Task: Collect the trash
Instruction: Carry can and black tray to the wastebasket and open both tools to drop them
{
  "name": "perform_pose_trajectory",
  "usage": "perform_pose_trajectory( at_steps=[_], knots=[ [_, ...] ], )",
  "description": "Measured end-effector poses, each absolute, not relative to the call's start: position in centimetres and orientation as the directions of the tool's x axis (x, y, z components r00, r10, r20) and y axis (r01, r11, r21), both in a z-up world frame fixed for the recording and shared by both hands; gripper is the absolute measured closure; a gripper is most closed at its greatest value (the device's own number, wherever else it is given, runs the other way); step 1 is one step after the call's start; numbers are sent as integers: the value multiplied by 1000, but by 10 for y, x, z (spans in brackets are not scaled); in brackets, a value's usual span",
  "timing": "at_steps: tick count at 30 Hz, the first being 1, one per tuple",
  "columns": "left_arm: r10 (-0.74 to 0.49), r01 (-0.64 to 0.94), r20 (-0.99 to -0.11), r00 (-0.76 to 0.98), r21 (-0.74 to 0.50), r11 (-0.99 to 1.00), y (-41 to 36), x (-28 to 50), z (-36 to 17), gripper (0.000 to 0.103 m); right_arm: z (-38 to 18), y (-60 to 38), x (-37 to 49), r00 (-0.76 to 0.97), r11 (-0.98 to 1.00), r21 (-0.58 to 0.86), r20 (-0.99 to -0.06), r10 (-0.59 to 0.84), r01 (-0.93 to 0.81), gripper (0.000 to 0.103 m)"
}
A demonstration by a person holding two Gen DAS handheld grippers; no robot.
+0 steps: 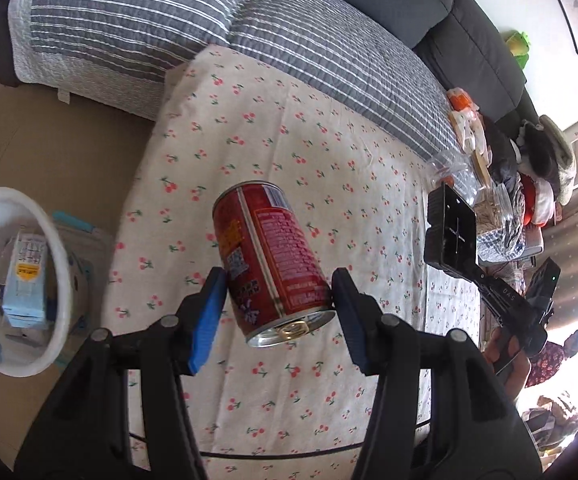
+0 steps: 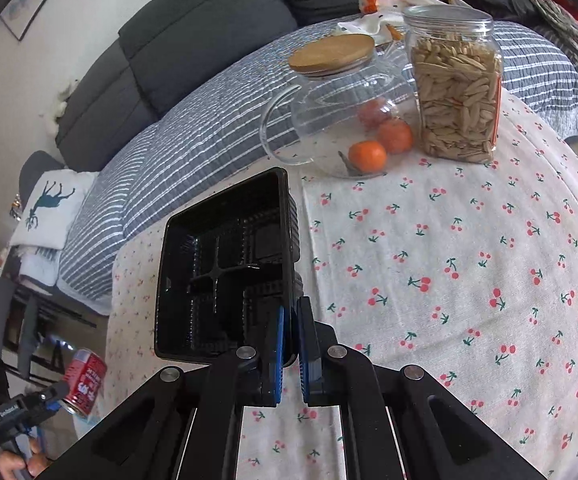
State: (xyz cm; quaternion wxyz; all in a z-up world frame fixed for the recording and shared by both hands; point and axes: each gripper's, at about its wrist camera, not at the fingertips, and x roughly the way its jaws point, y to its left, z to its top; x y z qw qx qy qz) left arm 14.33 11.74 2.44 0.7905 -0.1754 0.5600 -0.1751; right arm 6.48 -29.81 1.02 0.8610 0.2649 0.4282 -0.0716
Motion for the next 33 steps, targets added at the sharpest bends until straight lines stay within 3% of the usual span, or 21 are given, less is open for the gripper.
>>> perform_pose_trajectory(
  at_steps=[11, 19, 23, 33],
  knots=[
    [-357, -175, -855, 376, -444, 879, 279, 134, 9, 47, 20, -238, 67, 635, 896, 379, -756, 157, 230, 97],
    [-272, -270, -904, 330, -367, 890, 319, 130, -24, 47, 26, -180, 64, 634, 927, 356, -745, 206, 117, 97],
    [-247, -356, -952, 183, -298, 885, 335, 136, -52, 46, 27, -149, 64, 628, 939, 339, -744, 229, 59, 97],
    [-322, -371, -878, 355, -448, 813, 356, 129, -10, 45, 31, -46, 63, 590, 947, 295, -744, 312, -129, 97]
  ],
)
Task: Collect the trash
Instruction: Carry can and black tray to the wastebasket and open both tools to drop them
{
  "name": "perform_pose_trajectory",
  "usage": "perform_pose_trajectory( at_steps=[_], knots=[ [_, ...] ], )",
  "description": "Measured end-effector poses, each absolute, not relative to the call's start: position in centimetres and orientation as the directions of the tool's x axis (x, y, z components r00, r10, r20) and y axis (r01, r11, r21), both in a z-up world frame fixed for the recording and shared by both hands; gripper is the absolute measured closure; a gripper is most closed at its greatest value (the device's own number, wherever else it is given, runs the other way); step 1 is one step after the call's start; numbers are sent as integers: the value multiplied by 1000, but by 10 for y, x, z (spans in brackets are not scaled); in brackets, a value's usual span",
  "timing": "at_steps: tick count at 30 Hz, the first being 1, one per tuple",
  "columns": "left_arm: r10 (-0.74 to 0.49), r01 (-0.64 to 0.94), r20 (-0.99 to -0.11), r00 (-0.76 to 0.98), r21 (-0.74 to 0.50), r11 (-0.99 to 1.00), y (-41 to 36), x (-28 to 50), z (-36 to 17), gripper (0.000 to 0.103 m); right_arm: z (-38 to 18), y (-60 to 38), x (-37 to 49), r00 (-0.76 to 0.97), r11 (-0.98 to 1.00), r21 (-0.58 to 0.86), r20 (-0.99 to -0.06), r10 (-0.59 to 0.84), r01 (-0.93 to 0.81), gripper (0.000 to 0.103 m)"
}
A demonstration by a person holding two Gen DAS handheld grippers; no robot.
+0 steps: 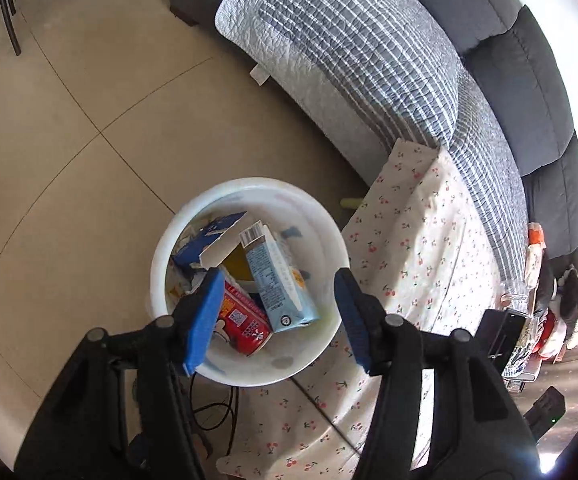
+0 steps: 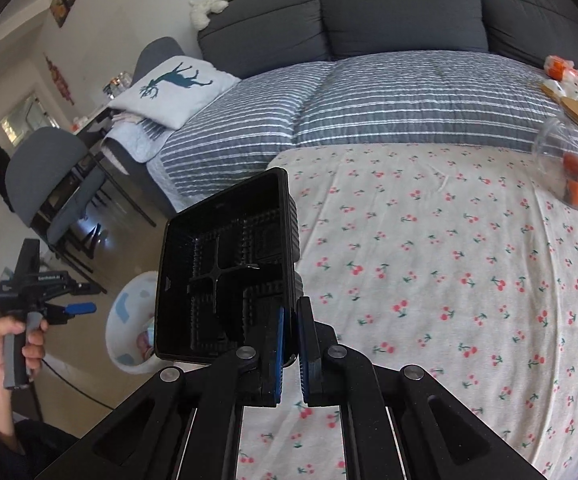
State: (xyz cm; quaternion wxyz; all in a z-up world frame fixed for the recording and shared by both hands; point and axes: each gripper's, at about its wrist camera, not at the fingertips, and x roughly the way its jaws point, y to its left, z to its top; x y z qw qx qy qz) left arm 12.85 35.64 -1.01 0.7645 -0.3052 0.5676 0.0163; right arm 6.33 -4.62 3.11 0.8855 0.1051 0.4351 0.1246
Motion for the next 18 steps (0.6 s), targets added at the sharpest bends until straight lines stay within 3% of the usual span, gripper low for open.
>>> perform_pose_trajectory(
  at_steps=[6, 13, 18],
  knots=[
    [-333, -393, -881, 336, -453, 800, 362, 133, -12, 44, 18, 55, 72, 559, 951, 163, -778, 287, -262, 97],
    [-339, -398, -863, 375, -480, 782, 374, 128, -1, 44, -7, 162, 92, 479, 930, 112, -832, 280, -350, 96],
    [-329, -380, -865, 380, -470, 797, 375, 130, 1, 42, -28, 207, 106, 357, 915, 168, -883, 305, -367, 89]
  ],
)
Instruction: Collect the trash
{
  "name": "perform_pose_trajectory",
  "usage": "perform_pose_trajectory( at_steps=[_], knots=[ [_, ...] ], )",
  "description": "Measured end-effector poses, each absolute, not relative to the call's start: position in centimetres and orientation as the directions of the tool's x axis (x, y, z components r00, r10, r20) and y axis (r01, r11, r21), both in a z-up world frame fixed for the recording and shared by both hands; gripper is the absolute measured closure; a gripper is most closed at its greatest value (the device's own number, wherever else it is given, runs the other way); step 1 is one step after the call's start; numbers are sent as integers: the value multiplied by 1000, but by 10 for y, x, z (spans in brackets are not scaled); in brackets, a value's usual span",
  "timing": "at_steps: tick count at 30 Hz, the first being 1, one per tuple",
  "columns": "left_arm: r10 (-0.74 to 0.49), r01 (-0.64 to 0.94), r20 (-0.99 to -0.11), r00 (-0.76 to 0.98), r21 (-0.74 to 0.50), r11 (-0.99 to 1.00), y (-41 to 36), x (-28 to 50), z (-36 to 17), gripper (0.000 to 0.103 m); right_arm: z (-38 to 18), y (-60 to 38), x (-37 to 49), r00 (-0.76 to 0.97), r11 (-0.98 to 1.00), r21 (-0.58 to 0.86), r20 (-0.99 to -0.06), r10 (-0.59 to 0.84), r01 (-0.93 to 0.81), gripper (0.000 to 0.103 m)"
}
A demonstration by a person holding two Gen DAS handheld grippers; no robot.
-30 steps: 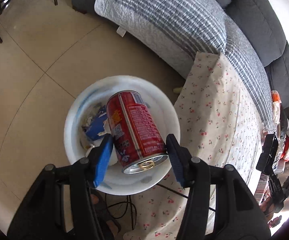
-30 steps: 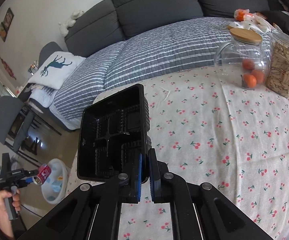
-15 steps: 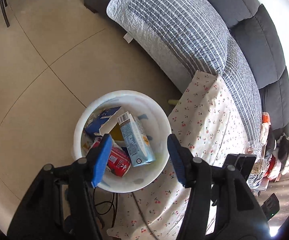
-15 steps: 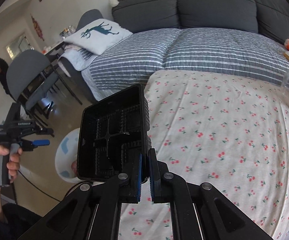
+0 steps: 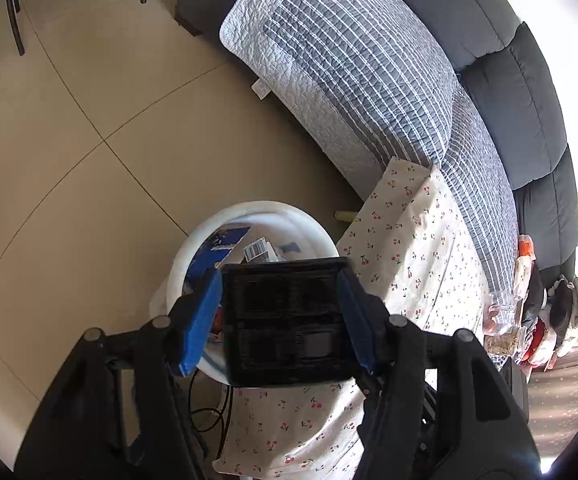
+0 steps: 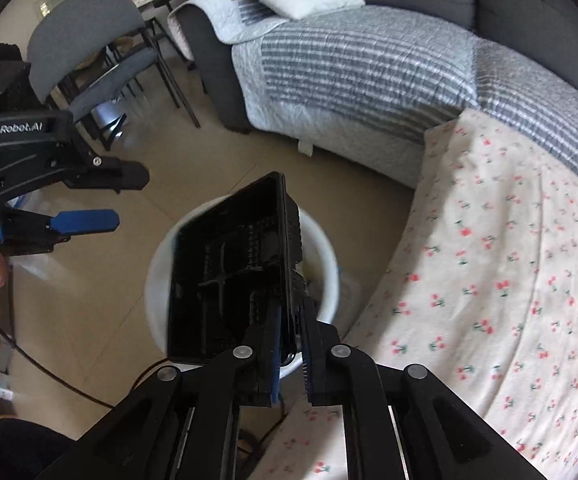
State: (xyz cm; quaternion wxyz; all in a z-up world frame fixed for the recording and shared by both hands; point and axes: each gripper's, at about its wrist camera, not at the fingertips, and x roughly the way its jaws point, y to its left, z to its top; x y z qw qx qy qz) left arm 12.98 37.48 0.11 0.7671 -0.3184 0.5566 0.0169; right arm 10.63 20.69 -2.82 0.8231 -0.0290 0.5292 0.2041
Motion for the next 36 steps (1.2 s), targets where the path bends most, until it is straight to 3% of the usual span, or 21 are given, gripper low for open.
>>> perform_pose_trajectory(
  at_steps=[8, 12, 14, 16, 19, 21, 25, 32, 36],
  knots=[
    [-305, -296, -885, 351, -414, 861, 348, 127, 5, 42, -32, 168, 87, 368, 925, 184, -878, 307, -331, 81],
    [-237, -229, -901, 363, -333, 915, 316, 100, 17, 38, -16, 126, 56, 390, 933, 177, -872, 296, -313, 71],
    [-166, -158, -903, 396, -245, 957, 293, 75, 26, 23, -1, 110, 35, 421, 931, 166, -856, 299, -325, 64],
    [-90, -129, -893, 441, -162, 978, 275, 46, 33, 20, 15, 99, 11, 466, 929, 143, -832, 300, -341, 46],
    [-56, -111, -869, 491, -127, 986, 253, 8, 41, 19, 36, 90, -12, 508, 919, 151, -795, 332, -364, 32],
    [-16, -93, -850, 527, -77, 993, 237, -15, 46, 18, 44, 86, -24, 513, 914, 154, -786, 343, -376, 30],
    [102, -79, -785, 610, 69, 995, 213, -57, 44, 4, 55, 75, -50, 546, 923, 131, -773, 324, -363, 23],
    [195, -88, -760, 620, 180, 980, 200, -76, 28, 4, 48, 52, -82, 550, 938, 132, -780, 298, -321, 17],
    [159, -61, -755, 636, 157, 986, 196, -77, 31, 4, 36, 48, -78, 528, 948, 132, -804, 273, -289, 16]
  ],
)
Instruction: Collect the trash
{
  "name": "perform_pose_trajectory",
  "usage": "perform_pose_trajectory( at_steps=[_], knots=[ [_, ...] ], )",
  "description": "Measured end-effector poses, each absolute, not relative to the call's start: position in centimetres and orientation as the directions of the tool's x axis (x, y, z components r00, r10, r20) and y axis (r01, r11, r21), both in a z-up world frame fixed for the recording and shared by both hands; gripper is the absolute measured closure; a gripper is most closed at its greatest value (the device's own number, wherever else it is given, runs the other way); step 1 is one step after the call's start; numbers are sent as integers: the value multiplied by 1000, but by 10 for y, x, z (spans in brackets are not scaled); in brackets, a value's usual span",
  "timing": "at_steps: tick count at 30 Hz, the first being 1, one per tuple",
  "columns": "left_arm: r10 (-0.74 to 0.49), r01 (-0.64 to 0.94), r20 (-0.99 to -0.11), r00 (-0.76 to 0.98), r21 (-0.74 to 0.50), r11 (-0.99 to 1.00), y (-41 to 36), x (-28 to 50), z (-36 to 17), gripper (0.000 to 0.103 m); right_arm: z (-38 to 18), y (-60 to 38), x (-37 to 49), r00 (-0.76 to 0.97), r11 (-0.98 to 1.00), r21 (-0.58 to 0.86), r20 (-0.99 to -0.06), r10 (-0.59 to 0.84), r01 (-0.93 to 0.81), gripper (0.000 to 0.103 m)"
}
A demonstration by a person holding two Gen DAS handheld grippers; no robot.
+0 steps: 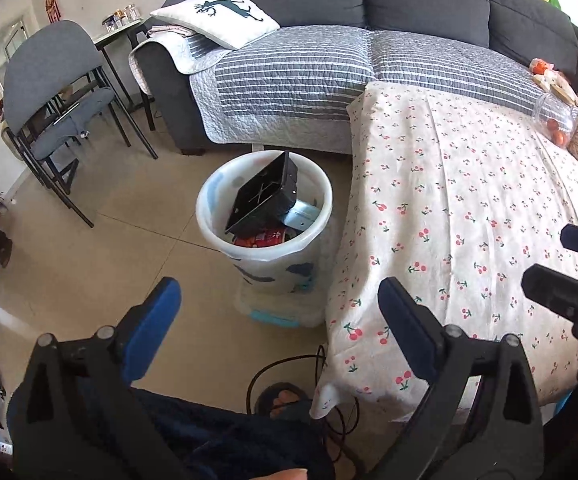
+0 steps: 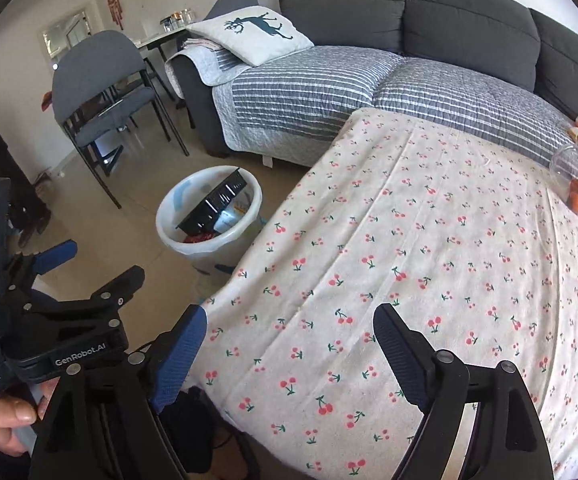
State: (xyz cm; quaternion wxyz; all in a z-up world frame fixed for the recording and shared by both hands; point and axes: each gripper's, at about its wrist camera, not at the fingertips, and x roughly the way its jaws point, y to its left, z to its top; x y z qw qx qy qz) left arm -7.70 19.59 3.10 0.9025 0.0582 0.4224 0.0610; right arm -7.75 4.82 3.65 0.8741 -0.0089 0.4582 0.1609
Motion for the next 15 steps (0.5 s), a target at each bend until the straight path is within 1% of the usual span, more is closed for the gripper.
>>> perform_pose_trajectory(
  at_steps=[3, 15],
  knots=[
    [162, -60, -747, 644, 162, 985, 192, -81, 30, 4, 36, 46, -78, 539, 953, 123, -801, 260, -277, 16],
    [111, -38, -758, 643, 113, 993, 190, -79, 28, 4, 38, 45, -79, 557, 960, 114, -794, 243, -257, 16]
  ],
)
